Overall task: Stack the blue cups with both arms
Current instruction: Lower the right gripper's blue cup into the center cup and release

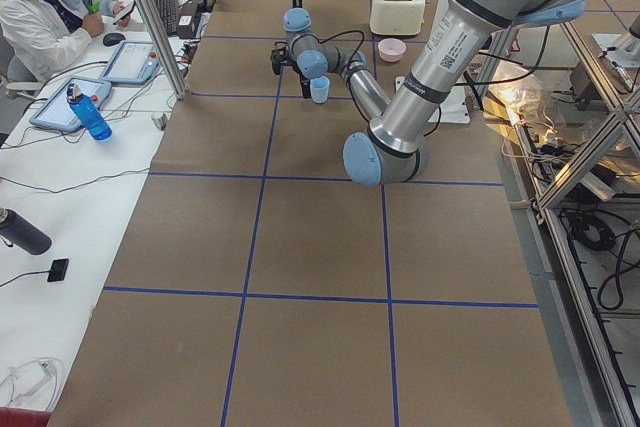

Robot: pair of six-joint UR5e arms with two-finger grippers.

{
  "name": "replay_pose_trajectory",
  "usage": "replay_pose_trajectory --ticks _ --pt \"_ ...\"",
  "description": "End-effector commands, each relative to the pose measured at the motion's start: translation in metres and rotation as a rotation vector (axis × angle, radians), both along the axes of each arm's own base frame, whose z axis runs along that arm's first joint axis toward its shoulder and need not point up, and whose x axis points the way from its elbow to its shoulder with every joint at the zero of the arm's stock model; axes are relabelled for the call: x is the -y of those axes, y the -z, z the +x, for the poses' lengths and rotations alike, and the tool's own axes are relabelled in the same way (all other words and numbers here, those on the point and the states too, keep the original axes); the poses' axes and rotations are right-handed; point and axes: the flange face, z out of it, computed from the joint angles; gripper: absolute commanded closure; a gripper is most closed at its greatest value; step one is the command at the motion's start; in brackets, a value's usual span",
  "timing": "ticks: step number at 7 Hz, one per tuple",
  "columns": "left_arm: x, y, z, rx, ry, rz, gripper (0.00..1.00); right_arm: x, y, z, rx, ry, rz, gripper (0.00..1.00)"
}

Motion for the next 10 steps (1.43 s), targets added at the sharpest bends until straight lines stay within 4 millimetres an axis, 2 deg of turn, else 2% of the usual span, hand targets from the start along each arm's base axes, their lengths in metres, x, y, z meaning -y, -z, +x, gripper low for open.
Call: replay_pose_trajectory --ticks 1,3,4,5,7,10 --pt "0.03 -0.038 -0.046 0.019 -0.051 0.089 0.03 -0.011 0.036 -0.042 0.018 -0.004 -0.056 1.0" --pt "0.056 -0.08 -0.096 0.03 -0.094 0.143 0.03 -0.024 0.046 -0.073 0.005 0.008 -0.061 1.0" --pt "0.065 -0.107 -0.117 0.055 -0.125 0.197 0.02 -0.03 0.05 -0.082 0.005 0.018 -0.058 1.0" --pt "0.074 -0.128 -0.132 0.075 -0.141 0.226 0.02 -0.041 0.053 -0.099 -0.005 0.033 -0.042 1.0" --pt "0.076 -0.142 -0.137 0.088 -0.153 0.232 0.02 -0.055 0.058 -0.12 -0.015 0.051 -0.027 1.0" --pt "0.076 -0.143 -0.137 0.088 -0.153 0.231 0.03 -0.063 0.059 -0.132 -0.023 0.06 -0.013 1.0"
